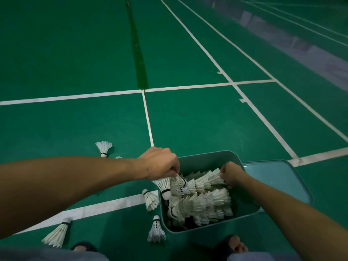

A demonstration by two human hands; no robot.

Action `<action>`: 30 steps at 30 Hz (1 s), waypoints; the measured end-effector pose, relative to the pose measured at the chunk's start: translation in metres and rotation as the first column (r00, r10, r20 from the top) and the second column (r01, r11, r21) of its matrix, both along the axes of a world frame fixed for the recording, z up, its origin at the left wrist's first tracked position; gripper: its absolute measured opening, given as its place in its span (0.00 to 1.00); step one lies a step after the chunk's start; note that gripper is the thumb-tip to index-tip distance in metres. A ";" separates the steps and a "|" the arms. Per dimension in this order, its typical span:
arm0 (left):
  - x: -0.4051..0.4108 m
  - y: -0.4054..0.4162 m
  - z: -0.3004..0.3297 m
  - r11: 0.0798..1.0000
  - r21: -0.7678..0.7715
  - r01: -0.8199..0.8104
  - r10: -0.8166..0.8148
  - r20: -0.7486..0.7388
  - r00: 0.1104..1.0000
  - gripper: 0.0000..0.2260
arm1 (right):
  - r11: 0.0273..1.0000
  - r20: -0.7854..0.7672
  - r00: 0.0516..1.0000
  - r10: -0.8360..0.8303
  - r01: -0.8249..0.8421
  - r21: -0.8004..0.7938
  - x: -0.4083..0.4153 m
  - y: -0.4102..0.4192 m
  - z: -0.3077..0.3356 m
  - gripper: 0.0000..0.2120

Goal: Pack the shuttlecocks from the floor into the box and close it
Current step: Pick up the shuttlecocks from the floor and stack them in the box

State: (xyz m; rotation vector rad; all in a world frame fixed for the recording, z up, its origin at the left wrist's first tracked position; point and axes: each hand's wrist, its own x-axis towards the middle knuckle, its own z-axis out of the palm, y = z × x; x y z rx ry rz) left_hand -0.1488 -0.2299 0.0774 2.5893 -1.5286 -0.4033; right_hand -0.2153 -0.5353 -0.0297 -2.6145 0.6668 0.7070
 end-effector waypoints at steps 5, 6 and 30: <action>0.003 0.002 -0.003 1.000 -0.014 -0.018 0.018 -0.016 1.000 0.08 | 0.993 0.003 0.998 -0.058 0.057 0.105 -0.007 0.001 -0.018 0.12; 0.004 0.002 -0.003 1.000 -0.021 -0.017 0.016 -0.020 1.000 0.08 | 0.991 0.005 0.998 -0.068 0.066 0.120 -0.010 -0.001 -0.018 0.13; 0.011 0.033 0.016 0.947 -0.179 -0.267 0.228 -0.213 0.950 0.12 | 0.810 0.262 0.869 0.421 -0.490 0.323 -0.010 0.126 0.080 0.23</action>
